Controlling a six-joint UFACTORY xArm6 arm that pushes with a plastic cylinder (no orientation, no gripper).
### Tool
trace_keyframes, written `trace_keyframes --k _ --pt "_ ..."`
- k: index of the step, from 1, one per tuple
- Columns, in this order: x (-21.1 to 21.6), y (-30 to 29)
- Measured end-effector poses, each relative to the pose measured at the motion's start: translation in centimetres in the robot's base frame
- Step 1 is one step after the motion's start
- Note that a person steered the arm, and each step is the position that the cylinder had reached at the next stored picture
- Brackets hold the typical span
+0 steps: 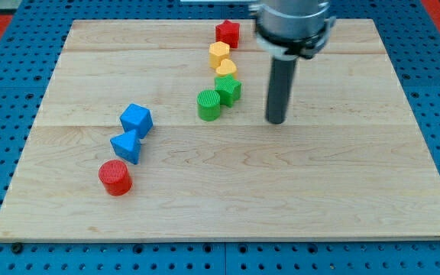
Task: Move the red star slightly near the blue cube
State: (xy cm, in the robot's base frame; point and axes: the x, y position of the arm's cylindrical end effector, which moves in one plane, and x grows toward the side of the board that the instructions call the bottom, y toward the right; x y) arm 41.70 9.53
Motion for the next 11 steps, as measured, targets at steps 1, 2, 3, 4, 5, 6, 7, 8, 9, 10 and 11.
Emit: trace_keyframes --k 1,2,3,4,5,6,7,8,9,10,11 --pt "-7.4 1.0" --pt "-15.2 -0.1" --pt "-18.3 -4.4" --pt "-18.8 -11.1" --pt "-20.9 -13.1" --pt "-22.4 -14.2" --pt "-20.5 -19.0" --pt "-16.1 -21.0" --pt "-10.7 -21.4" --pt "-9.2 -20.8" --pt "-12.1 -20.1"
